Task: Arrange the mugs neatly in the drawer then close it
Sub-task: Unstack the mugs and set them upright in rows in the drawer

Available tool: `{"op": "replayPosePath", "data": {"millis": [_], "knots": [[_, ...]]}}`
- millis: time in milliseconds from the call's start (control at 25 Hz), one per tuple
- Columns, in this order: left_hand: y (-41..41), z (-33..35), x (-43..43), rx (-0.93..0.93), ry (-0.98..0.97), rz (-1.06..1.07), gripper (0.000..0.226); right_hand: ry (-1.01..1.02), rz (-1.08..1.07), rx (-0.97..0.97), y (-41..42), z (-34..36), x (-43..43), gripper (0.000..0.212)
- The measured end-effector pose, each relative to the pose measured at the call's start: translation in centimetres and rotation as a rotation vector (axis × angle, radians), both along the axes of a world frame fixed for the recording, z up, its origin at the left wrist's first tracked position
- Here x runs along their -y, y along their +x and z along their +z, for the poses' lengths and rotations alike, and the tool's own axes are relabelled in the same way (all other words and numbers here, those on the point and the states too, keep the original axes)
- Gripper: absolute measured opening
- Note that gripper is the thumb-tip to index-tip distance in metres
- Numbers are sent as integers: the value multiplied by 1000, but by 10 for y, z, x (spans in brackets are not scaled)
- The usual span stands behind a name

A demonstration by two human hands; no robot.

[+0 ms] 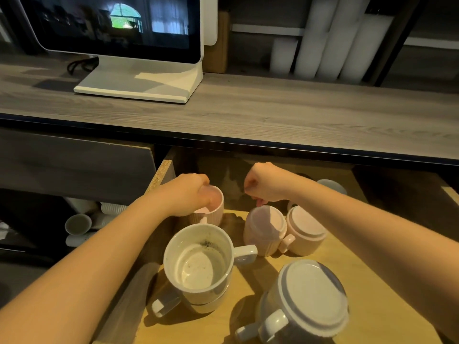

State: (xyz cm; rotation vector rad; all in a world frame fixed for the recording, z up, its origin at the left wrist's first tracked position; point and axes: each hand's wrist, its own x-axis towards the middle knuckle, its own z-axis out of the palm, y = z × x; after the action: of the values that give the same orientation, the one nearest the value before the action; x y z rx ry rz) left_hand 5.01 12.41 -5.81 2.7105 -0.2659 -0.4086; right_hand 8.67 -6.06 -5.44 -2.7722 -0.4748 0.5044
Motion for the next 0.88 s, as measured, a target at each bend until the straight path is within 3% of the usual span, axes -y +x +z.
{"op": "replayPosePath", "data": {"millis": [120,320,480,720,880], "knots": [[-4,14,24,7,-56,-53,47,-92,50,90,-14,7,41,21],[-6,30,72,-67,205,-258,51,-234,88,-17,-37,-3,78,39],[0,21,109,-64,375,-265,60,-344,126,-3,-45,-18,82,46],[4,-10,145,-204,562,-301,73,-437,103,-11,-48,-15,93,58],[-2,-20,152,-99,628,-306,71,-381,81,25,-53,-21,106,57]]}}
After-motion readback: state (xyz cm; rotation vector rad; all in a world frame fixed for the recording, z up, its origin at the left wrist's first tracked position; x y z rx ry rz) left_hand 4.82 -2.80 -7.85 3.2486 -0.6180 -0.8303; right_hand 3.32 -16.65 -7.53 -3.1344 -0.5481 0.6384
